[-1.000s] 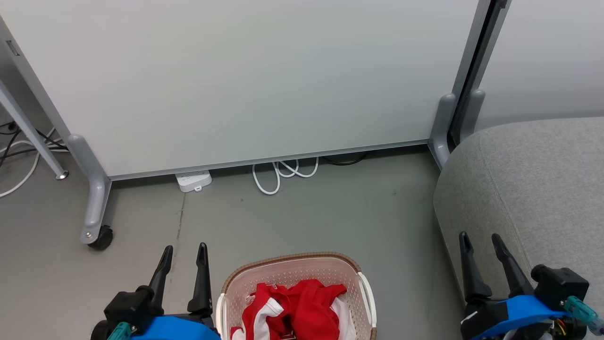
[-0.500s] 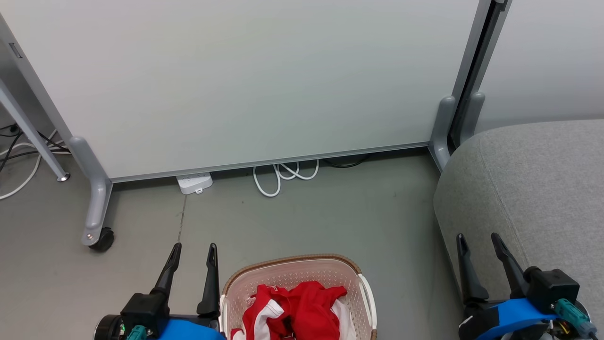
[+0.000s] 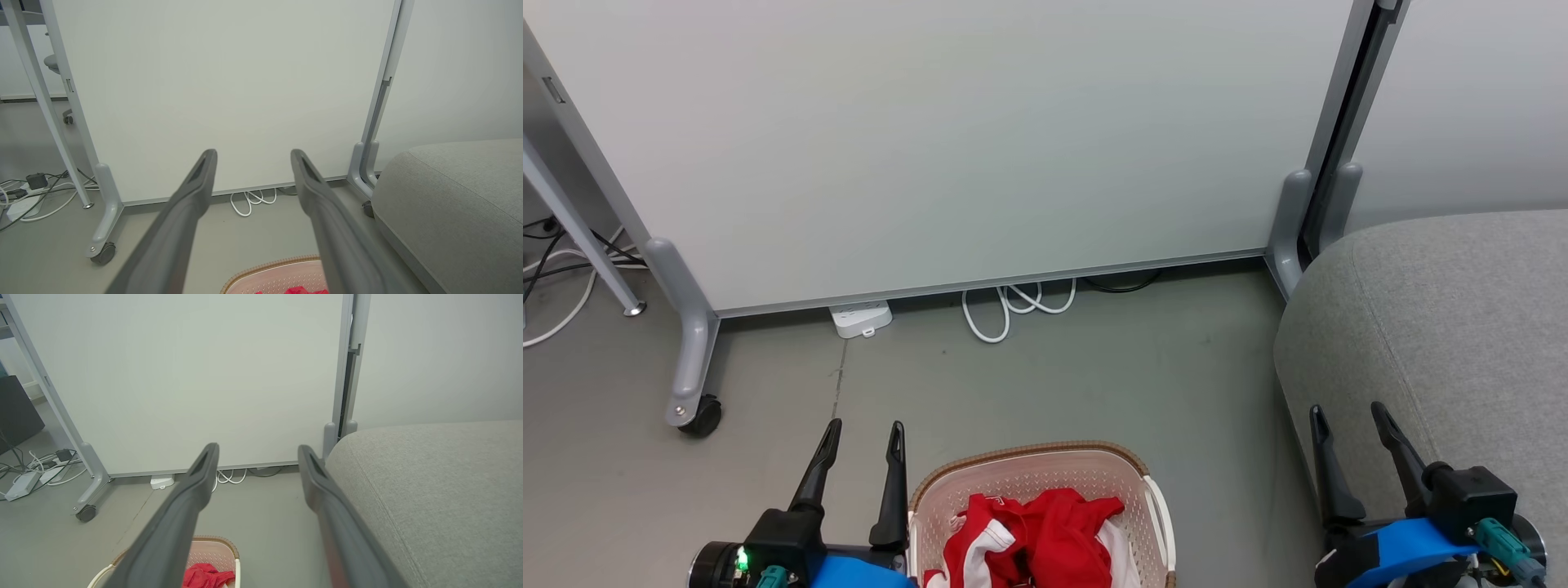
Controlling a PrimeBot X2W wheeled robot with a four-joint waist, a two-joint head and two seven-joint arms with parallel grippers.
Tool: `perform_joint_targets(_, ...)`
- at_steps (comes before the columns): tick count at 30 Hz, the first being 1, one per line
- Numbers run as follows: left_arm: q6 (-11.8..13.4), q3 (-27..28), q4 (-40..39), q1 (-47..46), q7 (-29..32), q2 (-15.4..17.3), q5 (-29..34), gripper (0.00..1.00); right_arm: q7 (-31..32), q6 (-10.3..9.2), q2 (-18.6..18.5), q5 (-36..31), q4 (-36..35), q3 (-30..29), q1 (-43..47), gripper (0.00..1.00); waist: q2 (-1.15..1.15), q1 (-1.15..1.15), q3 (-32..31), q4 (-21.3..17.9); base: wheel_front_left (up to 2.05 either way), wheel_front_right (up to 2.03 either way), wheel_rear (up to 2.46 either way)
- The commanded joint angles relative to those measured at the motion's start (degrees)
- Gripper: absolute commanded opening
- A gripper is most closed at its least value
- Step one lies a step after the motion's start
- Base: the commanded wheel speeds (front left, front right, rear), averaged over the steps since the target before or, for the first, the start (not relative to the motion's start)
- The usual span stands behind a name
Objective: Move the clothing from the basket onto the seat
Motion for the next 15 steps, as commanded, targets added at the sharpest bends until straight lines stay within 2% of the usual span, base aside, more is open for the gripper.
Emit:
perform_joint_targets(1,0.05,-0.18,-0.06,-0.45,-0.18,0.31,0.07,1.0,-0.15,0.0,-0.27,-0.18,-0.03,0.09,0.48,1.0,0.0,0.0,0.02,0.02,0.0,0.0,0.0)
perform_joint_targets(10,-0.32,-0.26,2.42,0.28,-0.17,0.3,-0.77,1.0,0.0,-0.01,-0.27,0.26,-0.36,1.01,-0.96,1.0,0.0,0.0,1.34,-1.91,0.0,0.0,0.0)
perform_joint_targets(15,-1.17,-0.55,6.71,-2.76,-0.16,0.9,-0.24,1.0,-0.13,-0.01,-0.23,0.25,-1.94,2.57,-4.18,1.0,0.0,0.0,6.9,-5.25,0.0,0.0,0.0)
